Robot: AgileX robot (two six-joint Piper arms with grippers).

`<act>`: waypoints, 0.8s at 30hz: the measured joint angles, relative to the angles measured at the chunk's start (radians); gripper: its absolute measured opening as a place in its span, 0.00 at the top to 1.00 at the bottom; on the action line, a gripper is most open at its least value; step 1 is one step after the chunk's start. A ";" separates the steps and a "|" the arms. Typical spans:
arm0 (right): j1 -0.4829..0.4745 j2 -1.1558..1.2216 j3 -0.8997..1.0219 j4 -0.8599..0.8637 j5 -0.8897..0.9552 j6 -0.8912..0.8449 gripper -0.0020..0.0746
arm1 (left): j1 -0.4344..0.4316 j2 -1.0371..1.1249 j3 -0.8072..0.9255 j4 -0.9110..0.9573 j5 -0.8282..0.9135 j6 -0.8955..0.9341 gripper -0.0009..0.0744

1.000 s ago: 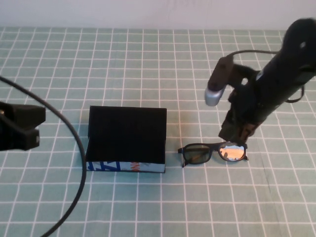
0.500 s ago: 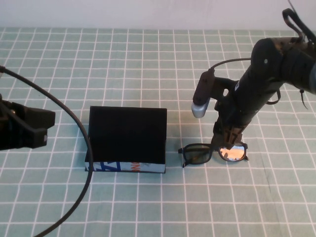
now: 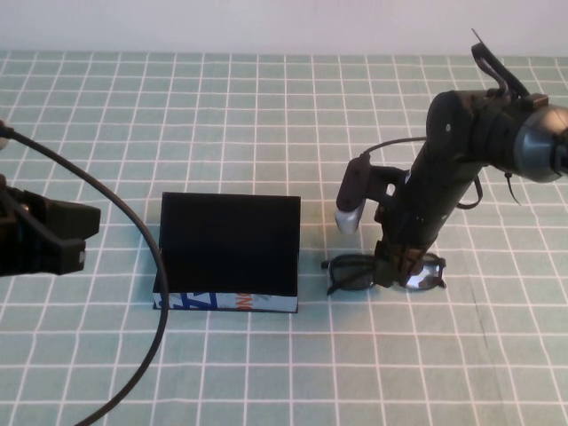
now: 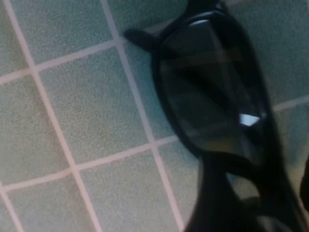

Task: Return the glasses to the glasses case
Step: Pick up the glasses from the table, then place the glasses in the glasses case

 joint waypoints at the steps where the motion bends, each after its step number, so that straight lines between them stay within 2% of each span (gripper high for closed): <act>1: 0.000 0.005 0.000 0.010 0.000 0.000 0.56 | 0.000 0.000 0.000 0.000 0.000 0.000 0.99; 7: 0.000 0.008 -0.024 0.027 0.037 0.000 0.88 | 0.000 0.000 0.000 0.001 0.006 0.000 0.99; 16: 0.000 0.010 -0.216 0.102 0.187 0.000 0.88 | 0.000 0.000 0.000 0.002 0.015 0.000 0.99; 24: 0.029 0.010 -0.394 0.193 0.204 0.066 0.88 | 0.000 0.000 0.000 0.005 0.017 0.000 0.99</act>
